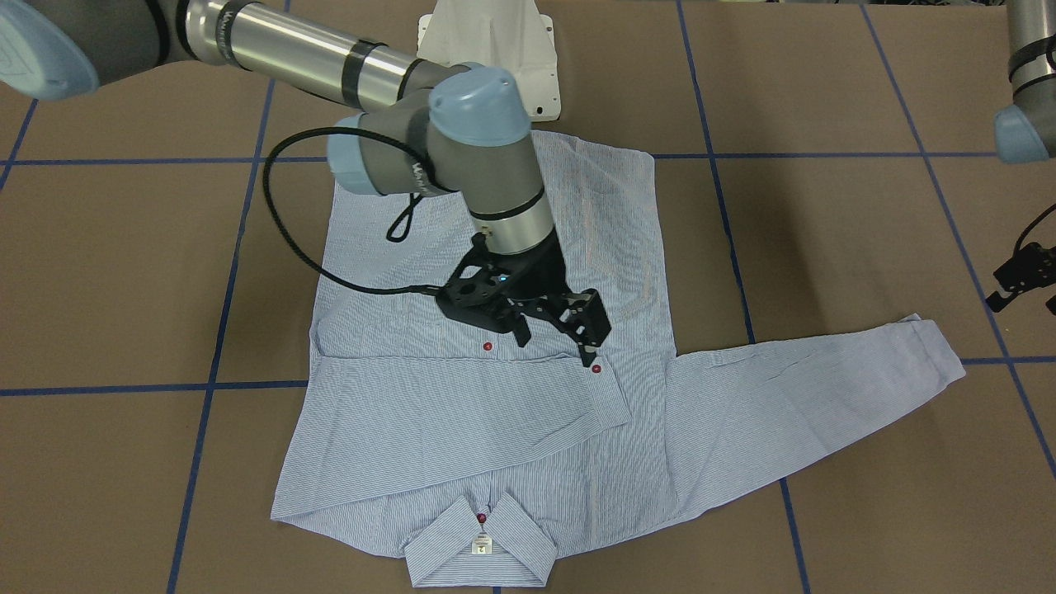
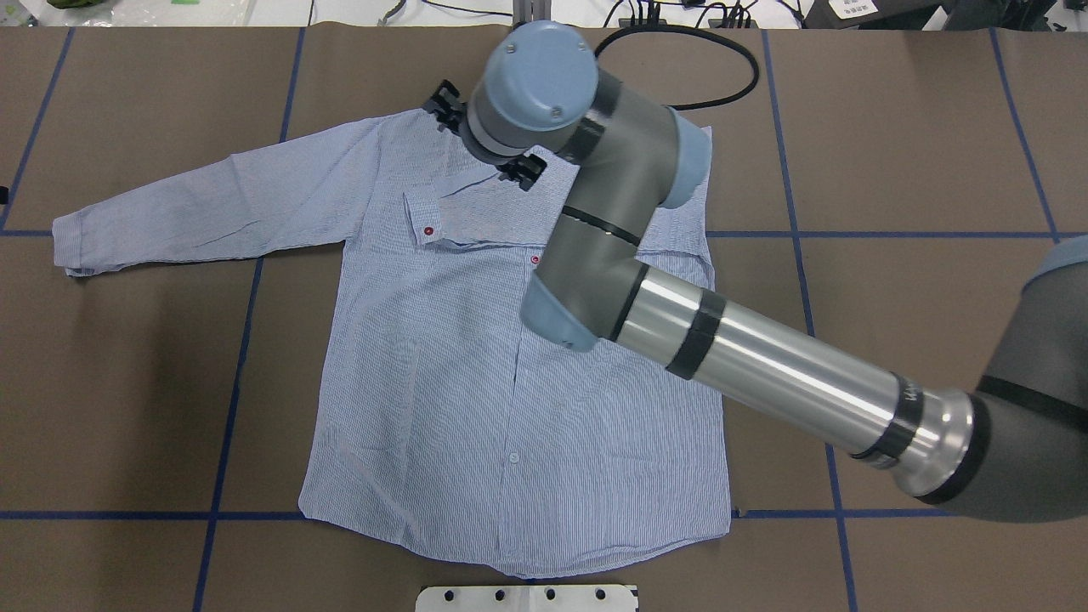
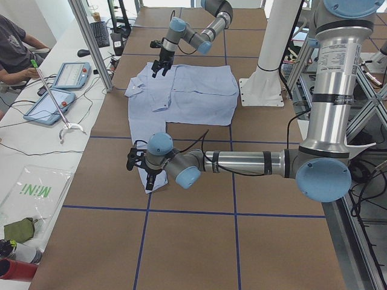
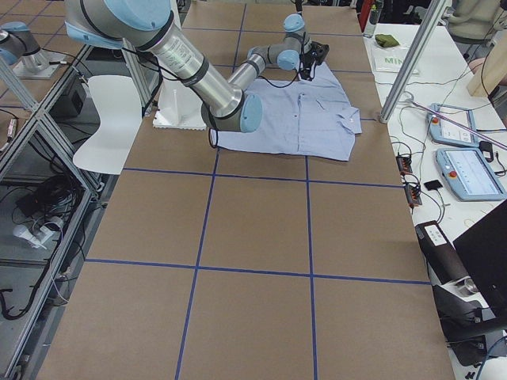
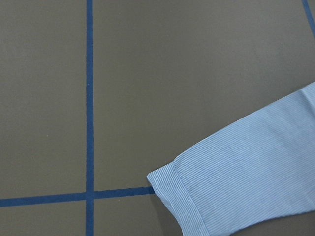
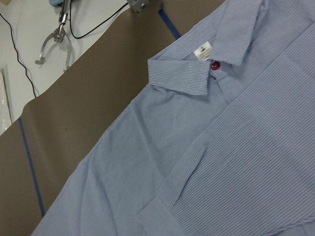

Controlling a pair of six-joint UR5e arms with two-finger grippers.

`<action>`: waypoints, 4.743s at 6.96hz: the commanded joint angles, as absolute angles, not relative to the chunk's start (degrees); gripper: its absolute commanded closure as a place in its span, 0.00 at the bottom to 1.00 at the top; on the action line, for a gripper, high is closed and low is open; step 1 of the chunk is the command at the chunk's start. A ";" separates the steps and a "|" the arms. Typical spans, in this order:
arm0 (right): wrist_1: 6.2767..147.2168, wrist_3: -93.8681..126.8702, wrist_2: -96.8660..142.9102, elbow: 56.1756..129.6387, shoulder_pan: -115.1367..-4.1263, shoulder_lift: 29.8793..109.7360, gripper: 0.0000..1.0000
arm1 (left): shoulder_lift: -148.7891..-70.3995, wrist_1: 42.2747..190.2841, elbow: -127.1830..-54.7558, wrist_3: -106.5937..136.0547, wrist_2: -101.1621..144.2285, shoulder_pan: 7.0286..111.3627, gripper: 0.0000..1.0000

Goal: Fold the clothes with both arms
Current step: 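Release the sleeve and raise the right gripper while the left gripper grasps the other cuff, then fold the held sleeve across the shirt with the left gripper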

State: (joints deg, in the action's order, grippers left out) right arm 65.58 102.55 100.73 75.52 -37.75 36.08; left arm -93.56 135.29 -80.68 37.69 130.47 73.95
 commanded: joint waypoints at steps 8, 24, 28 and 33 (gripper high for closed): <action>65.83 89.12 113.38 95.09 -48.87 62.30 0.00 | -97.21 140.45 -70.93 45.44 129.82 65.13 0.31; 65.30 67.94 124.54 97.29 -62.58 76.90 0.00 | -138.77 123.92 -76.21 100.98 109.00 36.05 1.00; 65.30 67.94 124.45 98.26 -62.67 77.96 0.00 | -148.71 124.54 -64.43 105.12 100.74 31.82 1.00; 65.30 68.72 123.84 99.05 -62.58 78.40 0.00 | -153.19 124.37 -60.82 103.54 98.26 31.29 0.38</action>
